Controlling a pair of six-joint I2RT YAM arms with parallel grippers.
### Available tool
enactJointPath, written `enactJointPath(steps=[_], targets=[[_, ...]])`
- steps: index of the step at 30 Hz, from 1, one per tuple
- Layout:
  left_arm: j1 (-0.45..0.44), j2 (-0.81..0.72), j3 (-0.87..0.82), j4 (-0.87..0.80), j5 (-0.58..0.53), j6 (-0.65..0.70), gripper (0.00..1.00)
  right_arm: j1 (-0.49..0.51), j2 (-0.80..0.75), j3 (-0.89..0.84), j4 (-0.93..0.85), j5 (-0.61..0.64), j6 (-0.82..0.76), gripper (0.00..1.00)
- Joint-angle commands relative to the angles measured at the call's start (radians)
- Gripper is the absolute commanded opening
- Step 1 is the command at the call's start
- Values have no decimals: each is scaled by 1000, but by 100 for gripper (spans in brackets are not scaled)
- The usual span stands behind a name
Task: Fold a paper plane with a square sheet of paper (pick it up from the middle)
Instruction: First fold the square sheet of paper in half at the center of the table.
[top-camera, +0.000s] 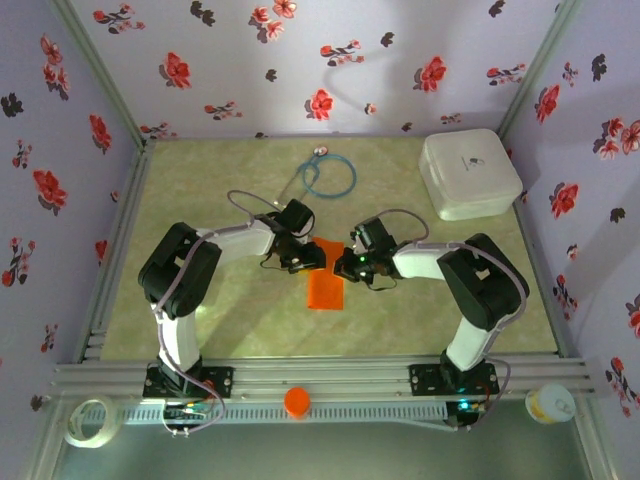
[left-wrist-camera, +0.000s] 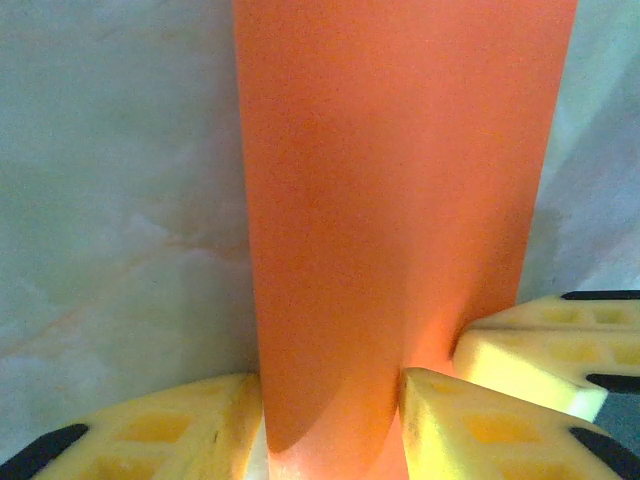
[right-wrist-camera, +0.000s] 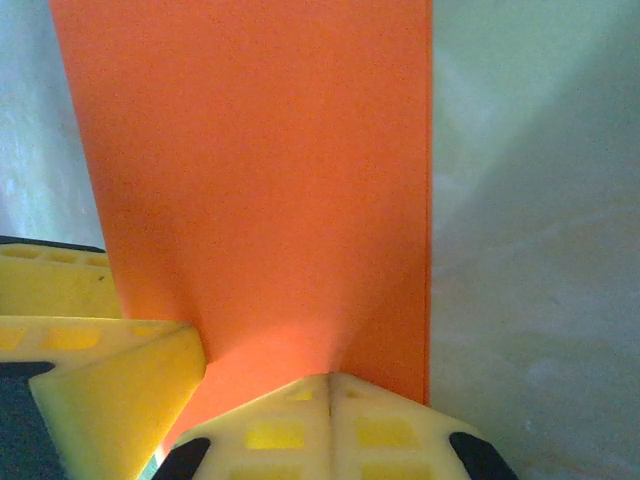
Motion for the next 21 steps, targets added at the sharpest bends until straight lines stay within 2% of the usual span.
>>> enactJointPath(steps=[1, 9, 13, 15, 21], targets=[[-14, 49, -15, -26, -42, 13, 46, 8, 41, -25, -142, 82, -44, 0], [0, -99, -8, -51, -104, -7, 53, 6, 51, 11, -195, 100, -95, 0], [36, -206, -51, 10, -82, -24, 51, 5, 57, 20, -197, 105, -107, 0], [50, -240, -70, 61, -33, -27, 42, 3, 64, 25, -202, 105, -108, 0], [83, -183, -100, 259, 262, -49, 6, 3, 66, 19, -187, 102, -96, 0]])
